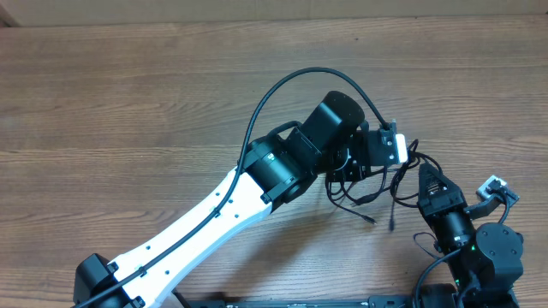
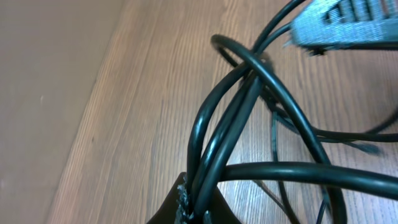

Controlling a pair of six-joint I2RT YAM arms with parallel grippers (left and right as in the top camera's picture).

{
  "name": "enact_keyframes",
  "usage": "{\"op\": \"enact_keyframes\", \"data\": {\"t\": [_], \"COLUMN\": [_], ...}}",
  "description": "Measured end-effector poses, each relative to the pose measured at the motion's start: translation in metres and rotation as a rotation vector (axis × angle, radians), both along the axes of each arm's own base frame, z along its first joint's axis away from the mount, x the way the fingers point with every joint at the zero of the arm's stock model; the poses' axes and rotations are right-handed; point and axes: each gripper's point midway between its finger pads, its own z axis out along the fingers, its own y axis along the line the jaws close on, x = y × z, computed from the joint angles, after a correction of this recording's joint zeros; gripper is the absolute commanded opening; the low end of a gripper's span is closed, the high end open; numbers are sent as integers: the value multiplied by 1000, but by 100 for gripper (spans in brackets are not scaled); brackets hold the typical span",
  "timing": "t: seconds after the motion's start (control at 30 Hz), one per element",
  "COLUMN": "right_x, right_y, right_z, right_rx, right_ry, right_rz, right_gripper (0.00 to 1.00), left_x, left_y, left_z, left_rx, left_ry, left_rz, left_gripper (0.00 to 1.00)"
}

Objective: Untangle cables

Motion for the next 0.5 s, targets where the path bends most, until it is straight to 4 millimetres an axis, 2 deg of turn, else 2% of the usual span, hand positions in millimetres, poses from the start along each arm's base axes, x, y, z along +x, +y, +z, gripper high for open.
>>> {"op": "enact_keyframes", "data": {"t": [0.17, 0.5], "right_x": [0, -2], "right_y": [0, -6], "right_z": [-1, -12], "right_rx": [-1, -13], "right_ry": [2, 50], "right_rz": [0, -31], "right_gripper": [4, 4], "left_x": [15, 67], "left_y": [13, 76], "left_z": [-2, -13], "left_rx": [-14, -98], "left_ry": [47, 246], "left_rz": [144, 471], "left_gripper": [4, 4]}}
